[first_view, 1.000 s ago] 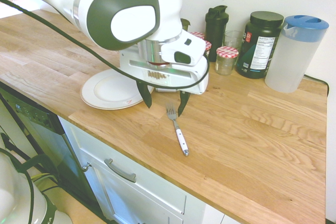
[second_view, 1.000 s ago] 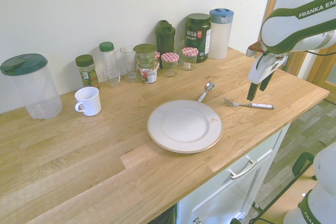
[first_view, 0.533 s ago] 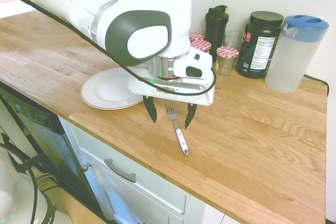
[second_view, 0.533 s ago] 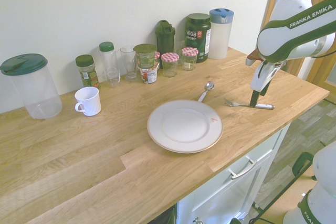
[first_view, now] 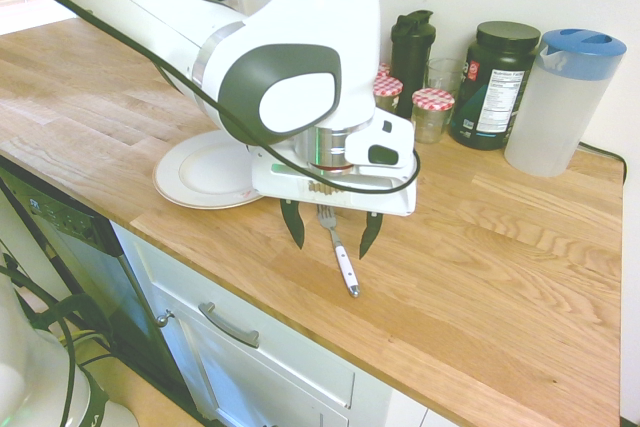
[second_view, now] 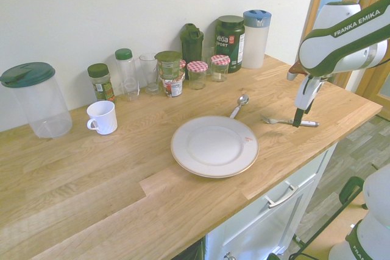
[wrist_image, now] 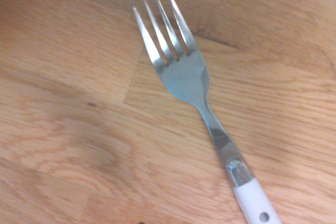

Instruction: Put the fork into the plate

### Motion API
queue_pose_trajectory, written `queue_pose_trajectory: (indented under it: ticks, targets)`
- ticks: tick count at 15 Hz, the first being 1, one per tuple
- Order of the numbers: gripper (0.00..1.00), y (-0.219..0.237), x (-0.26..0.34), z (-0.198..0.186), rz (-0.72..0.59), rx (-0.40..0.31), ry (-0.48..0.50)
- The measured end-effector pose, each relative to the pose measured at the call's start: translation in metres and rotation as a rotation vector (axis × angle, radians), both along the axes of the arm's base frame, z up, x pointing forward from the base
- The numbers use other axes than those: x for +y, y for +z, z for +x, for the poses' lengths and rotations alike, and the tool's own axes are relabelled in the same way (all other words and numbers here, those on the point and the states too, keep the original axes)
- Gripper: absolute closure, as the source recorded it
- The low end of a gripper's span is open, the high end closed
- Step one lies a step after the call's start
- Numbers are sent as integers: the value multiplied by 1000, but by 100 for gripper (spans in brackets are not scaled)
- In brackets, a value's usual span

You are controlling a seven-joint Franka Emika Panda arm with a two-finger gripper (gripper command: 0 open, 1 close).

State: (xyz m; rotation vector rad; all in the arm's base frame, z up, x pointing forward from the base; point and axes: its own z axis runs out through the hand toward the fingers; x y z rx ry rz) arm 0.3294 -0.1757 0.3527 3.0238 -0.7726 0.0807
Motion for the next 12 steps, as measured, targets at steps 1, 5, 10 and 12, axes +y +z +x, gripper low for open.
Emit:
queue_pose_trajectory:
  ticks: [1, 5, 10, 12]
  targets:
    - [0, -2, 0, 1, 0, 1, 4]
    - [100, -4, 2, 2, 4, 6, 24]
    - [100, -11, 8, 7, 22, 8, 36]
    - [100, -14, 5, 7, 30, 6, 36]
